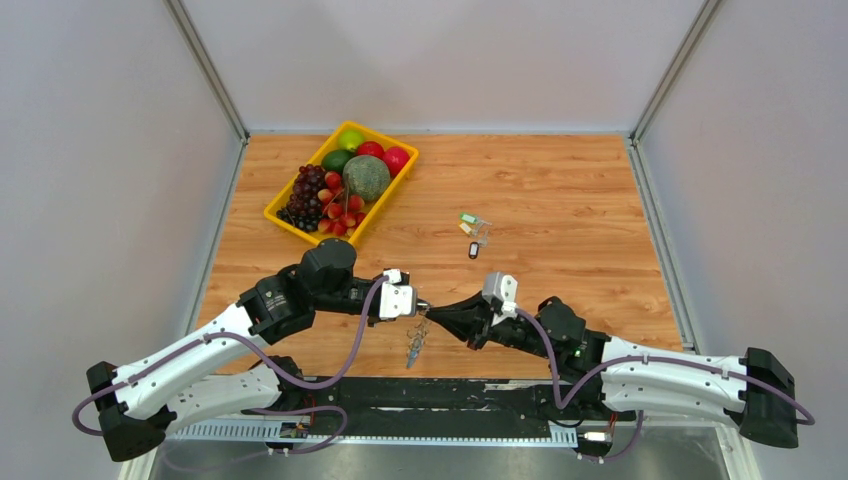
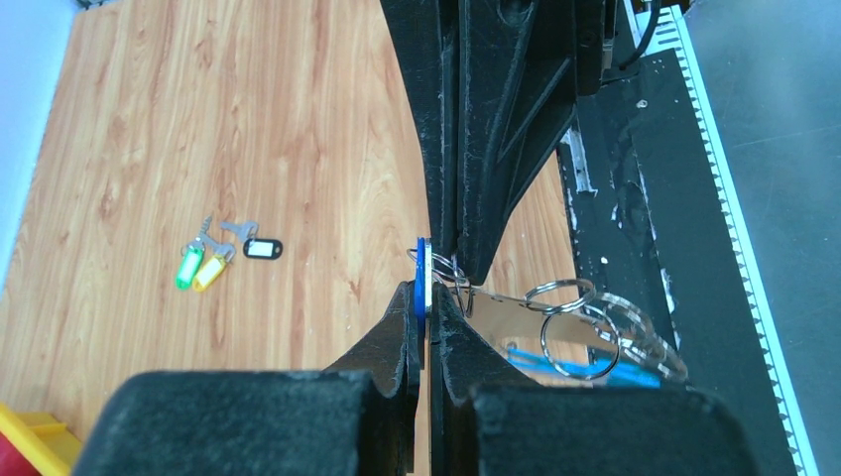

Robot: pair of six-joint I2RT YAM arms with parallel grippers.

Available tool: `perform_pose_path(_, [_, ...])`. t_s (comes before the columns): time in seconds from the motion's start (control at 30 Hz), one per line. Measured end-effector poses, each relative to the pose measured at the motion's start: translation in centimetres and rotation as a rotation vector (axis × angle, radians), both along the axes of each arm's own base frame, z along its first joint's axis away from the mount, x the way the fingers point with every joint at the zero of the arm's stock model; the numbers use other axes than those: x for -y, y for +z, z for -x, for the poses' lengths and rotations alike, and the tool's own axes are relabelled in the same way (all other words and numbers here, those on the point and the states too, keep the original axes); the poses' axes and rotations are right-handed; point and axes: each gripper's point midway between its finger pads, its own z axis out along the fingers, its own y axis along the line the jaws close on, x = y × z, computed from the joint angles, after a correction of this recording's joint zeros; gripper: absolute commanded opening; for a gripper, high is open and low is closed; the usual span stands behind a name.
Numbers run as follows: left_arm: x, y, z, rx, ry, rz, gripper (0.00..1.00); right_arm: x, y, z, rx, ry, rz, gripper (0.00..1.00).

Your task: Remove the keys from the keyring

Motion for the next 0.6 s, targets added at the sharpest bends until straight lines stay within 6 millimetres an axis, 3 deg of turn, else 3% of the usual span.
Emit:
perform_pose_path(0.23, [0.1, 0.2, -0.1, 0.005, 0.0, 0.007, 0.0, 0.4, 0.3, -0.1, -0.014, -0.012, -0.012, 0.0])
perform_pose_path(0.6, [0.1, 0.2, -0.6, 0.016, 0.021, 0.008, 0.0, 1.9, 0.9, -2.7, -0.201, -0.196, -0.025, 0.0])
